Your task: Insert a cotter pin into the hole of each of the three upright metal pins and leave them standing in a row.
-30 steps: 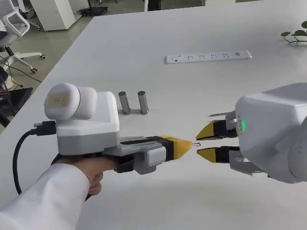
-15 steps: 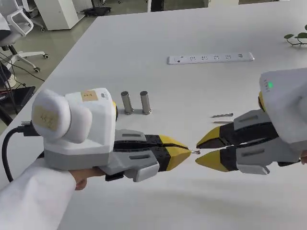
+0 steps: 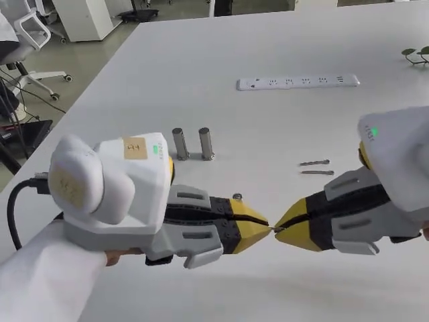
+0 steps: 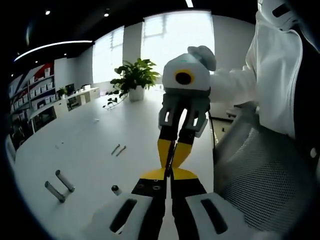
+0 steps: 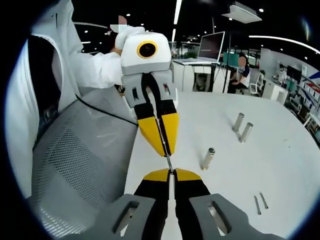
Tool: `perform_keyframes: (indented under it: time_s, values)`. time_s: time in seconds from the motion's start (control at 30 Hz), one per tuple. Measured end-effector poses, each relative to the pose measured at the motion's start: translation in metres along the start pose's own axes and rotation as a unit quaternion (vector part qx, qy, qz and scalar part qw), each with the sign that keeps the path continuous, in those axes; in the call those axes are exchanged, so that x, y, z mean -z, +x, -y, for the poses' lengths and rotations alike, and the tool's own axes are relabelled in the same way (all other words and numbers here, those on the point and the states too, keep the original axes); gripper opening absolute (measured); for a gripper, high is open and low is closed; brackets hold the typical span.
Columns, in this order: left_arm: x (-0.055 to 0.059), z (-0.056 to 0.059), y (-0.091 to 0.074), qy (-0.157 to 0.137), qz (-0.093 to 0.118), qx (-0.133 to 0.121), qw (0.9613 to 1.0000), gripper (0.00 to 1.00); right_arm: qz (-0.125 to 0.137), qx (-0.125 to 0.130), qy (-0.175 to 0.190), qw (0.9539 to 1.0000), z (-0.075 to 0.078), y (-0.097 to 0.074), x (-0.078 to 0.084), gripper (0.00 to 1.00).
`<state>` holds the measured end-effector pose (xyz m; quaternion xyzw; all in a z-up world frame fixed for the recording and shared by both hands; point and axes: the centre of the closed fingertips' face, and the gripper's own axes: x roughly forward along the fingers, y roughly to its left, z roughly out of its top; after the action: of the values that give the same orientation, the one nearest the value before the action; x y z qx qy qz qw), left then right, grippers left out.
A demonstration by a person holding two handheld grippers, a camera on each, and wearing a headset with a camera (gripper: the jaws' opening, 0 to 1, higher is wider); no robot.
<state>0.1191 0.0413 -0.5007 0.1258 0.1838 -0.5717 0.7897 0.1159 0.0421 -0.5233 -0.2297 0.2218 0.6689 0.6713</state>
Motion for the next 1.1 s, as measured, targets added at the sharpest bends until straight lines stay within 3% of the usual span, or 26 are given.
perform_keyframes:
  time_s: [0.17,0.43,0.63,0.77,0.87,1.1]
  values:
    - [0.007,0.002,0.001,0.007,-0.018,0.008,0.9998,0.0,-0.008,-0.01,-0.008,0.9999,-0.002,-0.001,0.001,0.0]
    - [0.003,-0.007,0.002,0.0,0.003,-0.015,0.9999,0.01,-0.009,-0.001,-0.001,1.0,0.006,-0.003,-0.001,0.0]
    - [0.002,-0.025,0.0,-0.011,0.021,-0.06,0.9979,0.28,-0.011,0.023,0.004,0.9997,0.023,-0.006,-0.002,0.0]
    - [0.008,-0.043,-0.003,-0.021,0.025,-0.103,0.9942,0.3,-0.021,0.045,0.012,0.9987,0.039,-0.008,0.005,0.0]
    - [0.011,-0.051,-0.005,-0.044,0.037,-0.116,0.9916,0.36,-0.026,0.055,0.021,0.998,0.046,-0.007,0.009,0.0]
    - [0.038,-0.073,-0.004,-0.089,0.021,-0.138,0.9862,0.43,-0.049,0.064,0.026,0.9964,0.058,-0.001,0.022,0.0]
